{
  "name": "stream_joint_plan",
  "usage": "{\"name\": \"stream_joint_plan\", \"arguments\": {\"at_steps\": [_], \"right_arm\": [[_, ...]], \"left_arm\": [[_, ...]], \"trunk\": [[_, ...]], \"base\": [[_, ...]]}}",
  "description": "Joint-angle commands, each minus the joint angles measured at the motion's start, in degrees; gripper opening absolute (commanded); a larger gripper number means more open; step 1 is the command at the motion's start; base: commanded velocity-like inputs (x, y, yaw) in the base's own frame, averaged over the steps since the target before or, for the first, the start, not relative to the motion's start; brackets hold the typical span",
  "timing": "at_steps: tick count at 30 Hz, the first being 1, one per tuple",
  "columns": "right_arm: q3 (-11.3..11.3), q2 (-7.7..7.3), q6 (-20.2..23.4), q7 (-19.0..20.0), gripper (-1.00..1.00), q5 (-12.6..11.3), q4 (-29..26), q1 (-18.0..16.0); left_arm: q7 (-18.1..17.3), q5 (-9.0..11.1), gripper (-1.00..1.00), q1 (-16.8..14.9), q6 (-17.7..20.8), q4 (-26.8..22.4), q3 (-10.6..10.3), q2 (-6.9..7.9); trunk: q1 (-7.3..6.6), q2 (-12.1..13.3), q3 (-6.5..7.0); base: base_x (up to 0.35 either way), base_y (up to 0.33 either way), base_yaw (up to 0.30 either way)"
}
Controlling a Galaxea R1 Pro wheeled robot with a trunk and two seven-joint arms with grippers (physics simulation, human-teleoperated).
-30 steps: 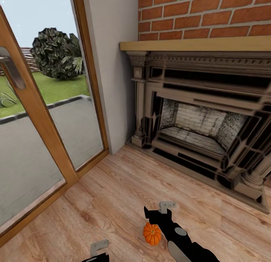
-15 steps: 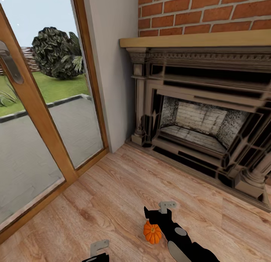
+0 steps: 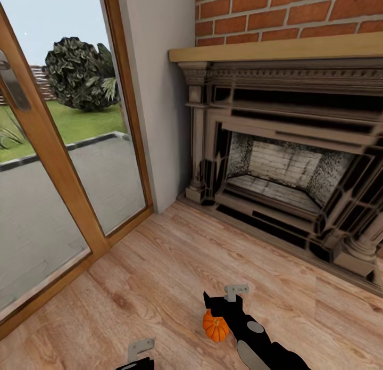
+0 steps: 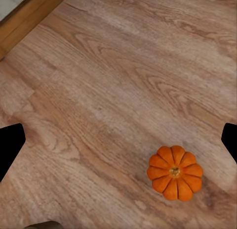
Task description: Place each of the two pumpkins and all three candles from the living room inside a cabinet in the living room (use any cabinet), then make sure every cabinet is closed, and position the cauldron so it is next to a table in the living room.
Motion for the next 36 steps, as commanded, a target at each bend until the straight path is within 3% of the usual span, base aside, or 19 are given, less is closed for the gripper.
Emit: {"name": "stream_joint_plan", "arguments": {"at_steps": [1, 36], "right_arm": [[0.2, -0.06, 0.2, -0.5, 1.00, -0.2, -0.1, -0.1], [0.2, -0.05, 0.2, -0.4, 1.00, -0.2, -0.1, -0.1]], "left_arm": [[0.5, 0.1, 1.00, 0.0, 0.3, -0.1, -0.4, 0.05], [0.5, 0.1, 1.00, 0.0, 0.3, -0.1, -0.5, -0.03]], "trunk": [[0.22, -0.4, -0.23], [7.91, -14.5, -6.52]], "base": [[0.000, 0.000, 0.000], [0.000, 0.000, 0.000]]}}
